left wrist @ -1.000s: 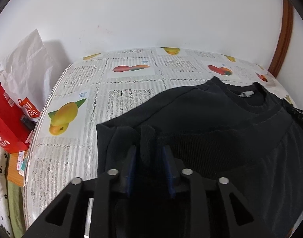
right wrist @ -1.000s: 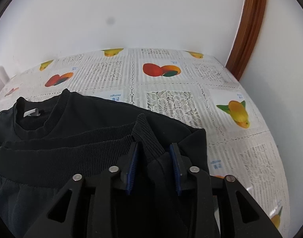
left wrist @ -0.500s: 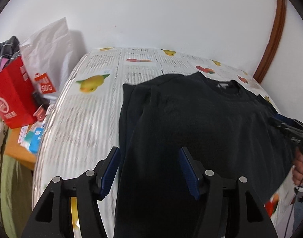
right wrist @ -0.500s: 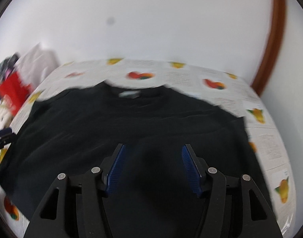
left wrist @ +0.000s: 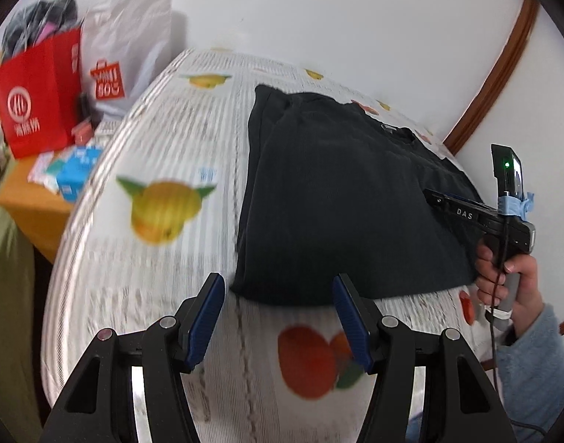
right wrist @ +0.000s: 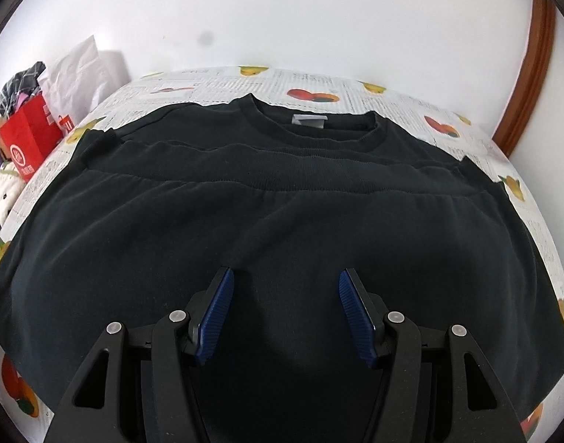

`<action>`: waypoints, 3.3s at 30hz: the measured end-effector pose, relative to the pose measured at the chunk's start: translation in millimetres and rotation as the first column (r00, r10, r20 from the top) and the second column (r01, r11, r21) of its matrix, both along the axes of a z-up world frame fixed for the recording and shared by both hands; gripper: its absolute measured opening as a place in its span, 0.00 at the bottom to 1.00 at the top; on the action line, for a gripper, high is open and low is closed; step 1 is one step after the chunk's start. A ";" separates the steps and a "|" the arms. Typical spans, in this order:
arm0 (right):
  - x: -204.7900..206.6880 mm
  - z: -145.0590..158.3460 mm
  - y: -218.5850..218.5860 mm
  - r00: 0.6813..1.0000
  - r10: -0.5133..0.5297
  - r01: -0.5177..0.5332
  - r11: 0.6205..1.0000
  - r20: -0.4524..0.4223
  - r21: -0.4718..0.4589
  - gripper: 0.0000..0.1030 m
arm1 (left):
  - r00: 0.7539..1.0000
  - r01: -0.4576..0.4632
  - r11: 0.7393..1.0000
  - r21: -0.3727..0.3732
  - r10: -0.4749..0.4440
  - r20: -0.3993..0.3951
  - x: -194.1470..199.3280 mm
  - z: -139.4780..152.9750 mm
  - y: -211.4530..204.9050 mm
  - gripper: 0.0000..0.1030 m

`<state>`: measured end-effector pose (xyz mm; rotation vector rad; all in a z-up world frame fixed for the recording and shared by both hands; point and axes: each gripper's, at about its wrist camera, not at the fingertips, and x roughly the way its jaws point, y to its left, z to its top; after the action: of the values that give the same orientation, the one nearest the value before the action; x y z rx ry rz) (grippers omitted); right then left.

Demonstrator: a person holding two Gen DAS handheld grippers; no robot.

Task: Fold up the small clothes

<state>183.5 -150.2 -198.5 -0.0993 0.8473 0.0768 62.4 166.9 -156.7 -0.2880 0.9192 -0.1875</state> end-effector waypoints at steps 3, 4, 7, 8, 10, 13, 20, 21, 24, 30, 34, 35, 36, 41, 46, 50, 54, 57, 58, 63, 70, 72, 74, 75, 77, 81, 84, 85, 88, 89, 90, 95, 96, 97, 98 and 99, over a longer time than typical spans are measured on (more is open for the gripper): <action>-7.4 1.2 0.4 1.000 0.002 -0.002 1.000 0.005 -0.019 0.57 | 1.000 0.017 0.997 -0.069 -0.018 -0.014 -5.1 -10.5 2.1 0.56; -10.4 1.1 1.7 1.000 0.004 -0.004 1.000 0.009 -0.028 0.57 | 1.000 0.019 0.995 -0.094 -0.021 -0.011 -4.9 -13.2 2.8 0.56; -19.0 0.9 2.8 1.000 0.011 -0.010 0.999 0.015 -0.052 0.57 | 1.000 0.007 0.987 -0.158 -0.008 -0.003 -0.4 -18.5 5.2 0.56; -21.8 0.5 3.0 1.000 0.011 -0.010 0.998 0.017 -0.058 0.57 | 1.000 0.004 0.984 -0.176 -0.004 0.000 1.1 -19.9 5.7 0.56; -26.8 -0.7 3.0 1.000 0.011 -0.009 0.998 0.021 -0.061 0.57 | 1.000 -0.003 0.981 -0.195 0.003 0.002 4.4 -21.1 5.5 0.56; -35.5 -4.3 2.3 0.999 0.004 -0.002 0.998 0.034 -0.060 0.57 | 1.000 -0.014 0.977 -0.214 0.017 0.012 11.4 -22.7 1.8 0.56; -43.2 -9.9 -0.9 0.998 -0.016 0.018 0.999 0.055 -0.036 0.57 | 0.992 -0.118 0.983 -0.142 0.122 0.021 26.6 -21.7 -11.1 0.33; -43.3 -10.0 -0.8 0.998 -0.015 0.017 0.999 0.057 -0.038 0.57 | 0.990 -0.135 0.982 -0.134 0.139 0.020 27.6 -21.3 -10.7 0.23; -43.9 -10.4 -1.8 0.998 -0.008 0.010 0.999 0.059 -0.034 0.57 | 0.984 -0.173 0.975 -0.141 0.179 0.026 29.2 -16.5 -8.4 0.19; -47.1 -8.1 -4.0 0.999 0.022 -0.021 0.999 0.047 -0.025 0.57 | 0.982 -0.176 0.979 -0.105 0.182 0.049 31.2 -4.4 -13.4 0.16; -53.2 -3.5 -10.1 0.998 0.055 -0.055 0.998 0.040 -0.013 0.57 | 0.982 -0.177 0.979 -0.097 0.183 0.053 31.3 1.6 -14.6 0.16; -55.3 -2.1 -12.8 0.998 0.055 -0.055 0.998 0.042 -0.014 0.57 | 0.982 -0.176 0.980 -0.087 0.182 0.058 31.0 3.4 -16.3 0.16; -58.4 -0.2 -16.3 0.997 0.052 -0.051 0.998 0.049 -0.022 0.57 | 0.982 -0.174 0.982 -0.078 0.179 0.062 30.5 4.8 -17.5 0.16; -67.8 4.6 -30.1 0.998 0.040 -0.040 0.999 0.052 -0.009 0.57 | 0.984 -0.171 0.984 -0.047 0.173 0.044 32.4 4.8 -19.6 0.18; -82.3 15.9 -4.4 0.987 0.148 -0.149 0.989 0.069 0.022 0.57 | 0.988 -0.152 0.988 -0.034 0.152 0.021 27.1 3.4 -8.2 0.24; -90.3 26.1 41.4 0.966 0.244 -0.249 0.967 0.083 0.050 0.57 | 0.983 -0.183 0.983 -0.020 0.184 0.028 11.8 4.7 14.2 0.43; -101.5 30.7 103.5 0.930 0.355 -0.360 0.932 0.091 0.048 0.59 | 0.974 -0.224 0.974 -0.019 0.224 0.029 -2.3 5.1 44.4 0.50; -109.7 29.3 145.1 0.899 0.429 -0.434 0.900 0.086 0.052 0.63 | 0.972 -0.234 0.971 -0.037 0.235 0.013 -7.7 2.1 63.3 0.50; -111.3 27.5 157.3 0.890 0.450 -0.455 0.889 0.080 0.058 0.65 | 0.971 -0.236 0.971 -0.042 0.237 0.016 -10.3 1.4 69.1 0.50; -118.9 7.8 212.9 0.852 0.523 -0.524 0.852 0.011 0.017 0.65 | 0.969 -0.245 0.965 -0.097 0.248 0.018 -20.0 -2.6 96.0 0.50; -111.0 -15.5 256.1 0.885 0.463 -0.448 0.875 0.045 -0.185 0.48 | 0.971 -0.231 0.958 -0.170 0.239 0.023 -35.3 -11.6 112.7 0.50; -105.1 -13.9 258.6 0.900 0.433 -0.413 0.885 0.056 -0.216 0.23 | 0.974 -0.217 0.963 -0.157 0.224 0.025 -36.0 -14.3 109.6 0.50; -98.0 -6.8 253.6 0.911 0.408 -0.391 0.901 0.059 -0.189 0.18 | 0.978 -0.198 0.970 -0.142 0.204 0.033 -35.8 -15.5 104.3 0.50; -95.1 -1.4 248.1 0.914 0.400 -0.387 0.908 0.064 -0.159 0.16 | 0.980 -0.190 0.972 -0.141 0.197 0.038 -35.3 -15.4 102.5 0.50; -92.3 20.4 233.1 0.918 0.381 -0.375 0.924 0.105 -0.079 0.15 | 0.984 -0.166 0.975 -0.149 0.175 0.045 -31.0 -14.7 94.5 0.50; -93.7 90.8 174.8 0.921 0.285 -0.322 0.941 0.266 0.107 0.15 | 0.993 -0.101 0.985 -0.143 0.109 0.052 -18.9 -11.9 68.7 0.50; -90.3 122.3 116.0 0.929 0.166 -0.258 0.931 0.331 0.257 0.15 | 0.997 -0.049 0.991 -0.123 0.055 0.051 -7.5 -11.1 44.2 0.50; -88.4 127.8 96.7 0.932 0.126 -0.236 0.923 0.341 0.303 0.15 | 0.998 -0.028 0.992 -0.122 0.035 0.051 -3.5 -10.8 35.7 0.50; -90.4 129.0 35.1 0.936 0.006 -0.154 0.906 0.353 0.394 0.15 | 0.999 0.022 0.994 -0.106 -0.017 0.050 6.9 -10.1 10.9 0.50; -91.8 124.1 14.1 0.936 -0.039 -0.118 0.902 0.349 0.416 0.15 | 0.998 0.040 0.994 -0.104 -0.035 0.047 10.8 -10.3 2.0 0.50; -93.6 120.1 1.2 0.936 -0.065 -0.094 0.899 0.345 0.427 0.15 | 0.998 0.054 0.993 -0.104 -0.050 0.045 13.9 -10.1 -5.7 0.50; -92.4 77.9 -62.6 0.951 -0.174 0.038 0.886 0.256 0.461 0.15 | 0.983 0.179 0.981 -0.078 -0.175 0.057 22.9 -4.7 -63.8 0.53; -90.7 64.9 -76.0 0.956 -0.194 0.071 0.882 0.221 0.467 0.15 | 0.978 0.202 0.977 -0.070 -0.197 0.061 24.5 -3.1 -74.6 0.55; -88.2 57.5 -84.0 0.958 -0.203 0.087 0.876 0.200 0.474 0.15 | 0.971 0.232 0.971 -0.058 -0.228 0.065 25.9 -1.7 -89.2 0.56; -88.3 49.9 -94.7 0.962 -0.211 0.102 0.868 0.174 0.485 0.15 | 0.963 0.263 0.963 -0.049 -0.260 0.069 26.3 -0.8 -103.5 0.57; -86.2 39.2 -104.6 0.966 -0.215 0.119 0.857 0.140 0.501 0.15 | 0.957 0.285 0.958 -0.043 -0.282 0.069 26.3 -0.9 -114.0 0.59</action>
<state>97.3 -254.8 -159.3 0.4421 0.6181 0.1139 88.7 52.9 -157.6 -0.1965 0.8922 -0.4841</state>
